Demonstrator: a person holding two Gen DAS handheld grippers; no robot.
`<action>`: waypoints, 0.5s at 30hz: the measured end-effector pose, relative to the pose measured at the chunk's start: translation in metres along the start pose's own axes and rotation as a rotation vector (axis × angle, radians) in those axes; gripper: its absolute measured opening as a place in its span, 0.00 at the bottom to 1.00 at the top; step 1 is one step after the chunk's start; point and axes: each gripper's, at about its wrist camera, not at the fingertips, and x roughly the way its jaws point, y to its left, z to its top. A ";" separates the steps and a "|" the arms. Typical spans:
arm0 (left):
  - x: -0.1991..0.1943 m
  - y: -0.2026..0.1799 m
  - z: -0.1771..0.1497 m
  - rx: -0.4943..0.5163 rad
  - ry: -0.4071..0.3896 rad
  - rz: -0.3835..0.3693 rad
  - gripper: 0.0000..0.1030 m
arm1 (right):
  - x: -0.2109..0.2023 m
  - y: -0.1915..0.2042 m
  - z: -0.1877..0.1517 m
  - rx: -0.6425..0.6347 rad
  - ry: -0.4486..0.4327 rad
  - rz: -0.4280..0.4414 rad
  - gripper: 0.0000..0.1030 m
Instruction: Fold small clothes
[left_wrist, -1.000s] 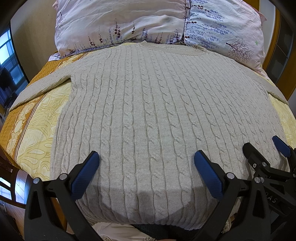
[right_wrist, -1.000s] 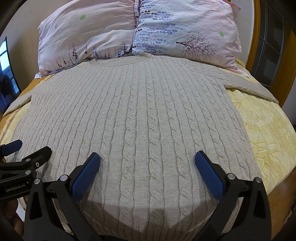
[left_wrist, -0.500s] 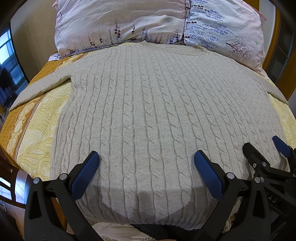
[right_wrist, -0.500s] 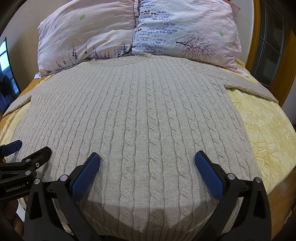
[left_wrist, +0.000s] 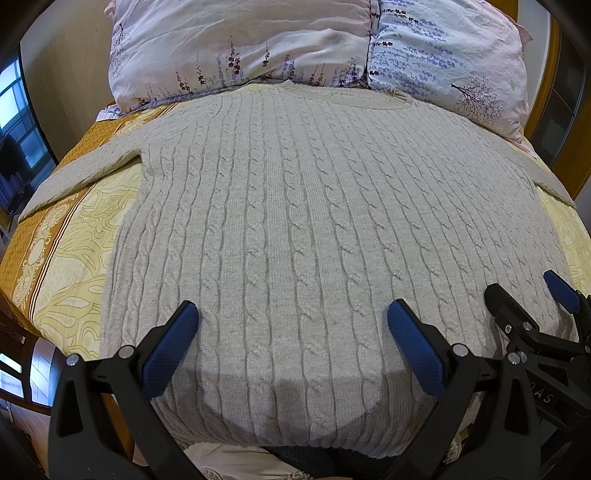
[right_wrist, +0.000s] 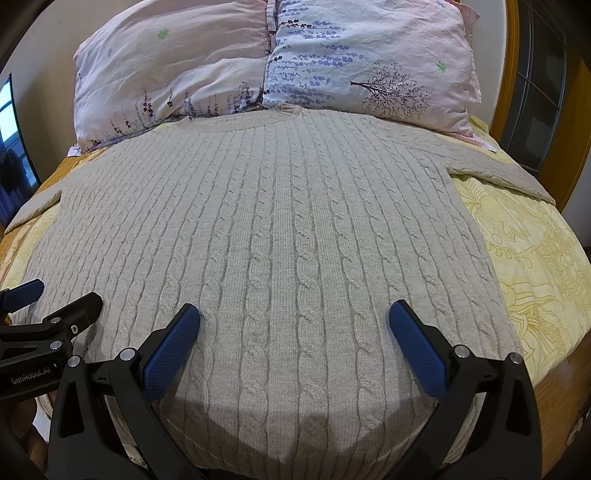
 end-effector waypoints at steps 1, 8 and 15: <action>0.000 0.000 0.000 0.000 0.000 0.000 0.98 | 0.000 0.000 0.000 0.000 0.001 0.000 0.99; 0.000 0.000 0.000 -0.001 0.002 0.000 0.98 | 0.000 0.001 -0.001 0.001 0.001 0.000 0.99; 0.000 0.000 0.000 -0.001 0.003 0.000 0.98 | 0.004 -0.001 0.004 0.005 0.021 -0.005 0.99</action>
